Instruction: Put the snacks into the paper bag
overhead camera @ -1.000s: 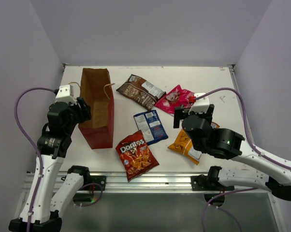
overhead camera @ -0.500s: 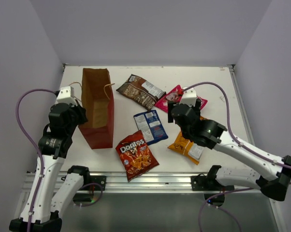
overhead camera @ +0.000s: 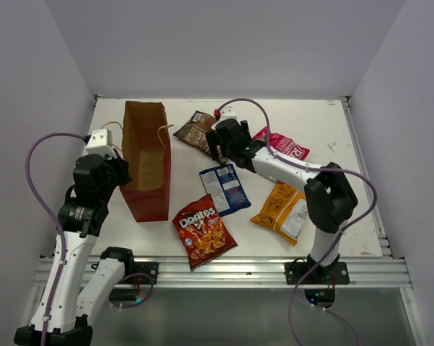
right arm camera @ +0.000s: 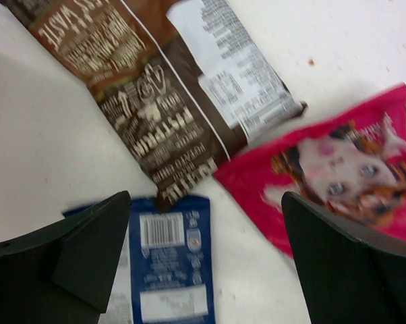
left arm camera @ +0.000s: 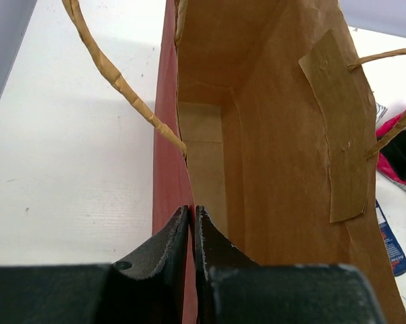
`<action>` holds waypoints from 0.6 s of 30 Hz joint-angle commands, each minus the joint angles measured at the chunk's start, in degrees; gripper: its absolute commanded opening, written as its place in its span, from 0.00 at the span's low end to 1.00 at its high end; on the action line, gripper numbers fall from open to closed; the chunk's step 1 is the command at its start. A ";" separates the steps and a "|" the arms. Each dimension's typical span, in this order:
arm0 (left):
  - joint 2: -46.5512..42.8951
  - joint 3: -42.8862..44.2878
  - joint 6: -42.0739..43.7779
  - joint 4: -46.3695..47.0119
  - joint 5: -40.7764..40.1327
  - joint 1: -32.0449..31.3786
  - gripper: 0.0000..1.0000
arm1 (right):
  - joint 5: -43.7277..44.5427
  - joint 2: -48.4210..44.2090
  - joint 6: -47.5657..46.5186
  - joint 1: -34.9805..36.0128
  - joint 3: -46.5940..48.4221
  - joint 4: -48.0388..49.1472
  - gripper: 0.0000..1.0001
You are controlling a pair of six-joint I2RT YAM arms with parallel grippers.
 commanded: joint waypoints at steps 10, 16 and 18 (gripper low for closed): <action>-1.07 -0.62 1.79 3.11 1.65 -0.14 0.11 | -9.14 28.02 -7.26 -3.42 34.31 0.44 0.99; -1.69 -0.45 2.14 2.75 1.38 -0.14 0.11 | -6.78 38.49 -8.49 -3.50 49.45 -8.78 0.95; -1.87 -0.45 2.23 2.67 1.38 -0.14 0.11 | -4.94 39.02 -8.93 -3.50 49.19 -9.41 0.94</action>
